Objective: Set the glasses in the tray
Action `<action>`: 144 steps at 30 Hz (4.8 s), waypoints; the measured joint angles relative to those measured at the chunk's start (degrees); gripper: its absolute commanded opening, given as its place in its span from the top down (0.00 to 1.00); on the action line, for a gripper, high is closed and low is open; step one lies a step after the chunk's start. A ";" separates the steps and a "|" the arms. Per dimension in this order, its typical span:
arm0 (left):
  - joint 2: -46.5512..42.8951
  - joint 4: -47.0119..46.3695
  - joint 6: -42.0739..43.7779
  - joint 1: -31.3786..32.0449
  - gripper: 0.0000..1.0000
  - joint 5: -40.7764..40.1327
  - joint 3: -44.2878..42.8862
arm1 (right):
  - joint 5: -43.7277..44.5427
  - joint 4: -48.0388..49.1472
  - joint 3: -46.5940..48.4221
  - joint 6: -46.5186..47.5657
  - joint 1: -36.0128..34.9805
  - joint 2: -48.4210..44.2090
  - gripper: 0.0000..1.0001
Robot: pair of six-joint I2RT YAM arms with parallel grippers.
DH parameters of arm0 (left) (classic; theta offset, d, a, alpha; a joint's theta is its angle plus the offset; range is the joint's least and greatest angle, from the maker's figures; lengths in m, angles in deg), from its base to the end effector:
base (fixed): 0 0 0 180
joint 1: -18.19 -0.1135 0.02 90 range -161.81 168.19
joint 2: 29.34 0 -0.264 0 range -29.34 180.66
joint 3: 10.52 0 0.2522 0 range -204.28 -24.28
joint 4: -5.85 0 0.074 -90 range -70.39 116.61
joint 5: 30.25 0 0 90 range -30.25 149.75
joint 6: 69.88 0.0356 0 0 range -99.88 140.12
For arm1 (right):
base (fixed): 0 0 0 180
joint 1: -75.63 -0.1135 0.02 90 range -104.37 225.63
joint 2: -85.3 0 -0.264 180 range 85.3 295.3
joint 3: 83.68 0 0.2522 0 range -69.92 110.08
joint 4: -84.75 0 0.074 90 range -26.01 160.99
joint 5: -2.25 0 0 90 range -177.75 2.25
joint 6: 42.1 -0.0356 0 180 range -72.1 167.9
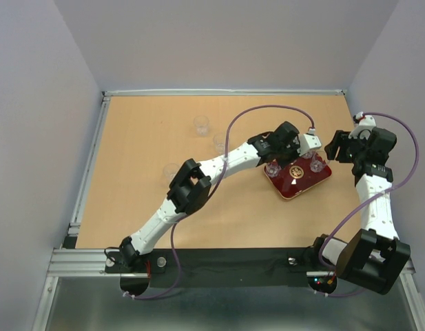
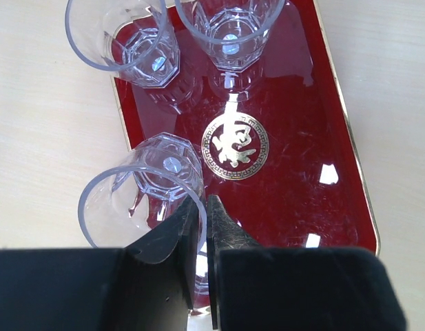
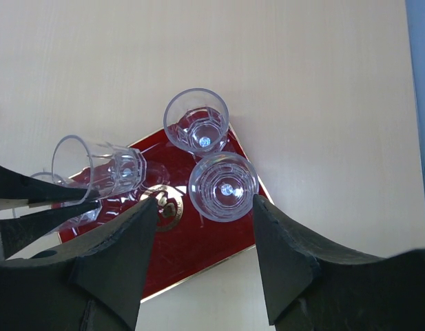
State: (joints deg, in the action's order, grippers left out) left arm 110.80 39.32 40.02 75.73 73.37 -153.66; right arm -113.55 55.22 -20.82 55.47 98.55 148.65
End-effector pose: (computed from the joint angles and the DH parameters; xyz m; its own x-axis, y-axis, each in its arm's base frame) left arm 0.2978 -0.4838 0.2408 0.0603 0.5216 -0.8511 0.9661 0.1838 0.1811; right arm 0.2322 -0.0814 0.2942 -0.4573 0.0646 -0.8870 -0.0572 0.9932 0.1018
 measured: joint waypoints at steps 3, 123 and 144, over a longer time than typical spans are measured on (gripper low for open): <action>0.79 -0.59 0.04 0.00 0.84 -0.52 0.00 | 0.00 0.00 0.00 -0.11 0.00 0.00 0.37; -105.44 -17.35 -12.90 -8.52 0.15 -44.83 88.65 | 14.27 -14.05 56.61 -4.79 -50.03 62.42 1.00; -105.46 -17.40 -12.90 -8.92 0.15 -44.28 88.65 | 3.96 -16.98 39.85 12.72 -49.66 32.20 1.00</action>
State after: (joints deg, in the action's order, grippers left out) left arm 5.34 21.92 27.13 66.81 29.09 -65.01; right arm -109.59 38.23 19.03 68.19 48.89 180.85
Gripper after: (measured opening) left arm 0.848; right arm 0.049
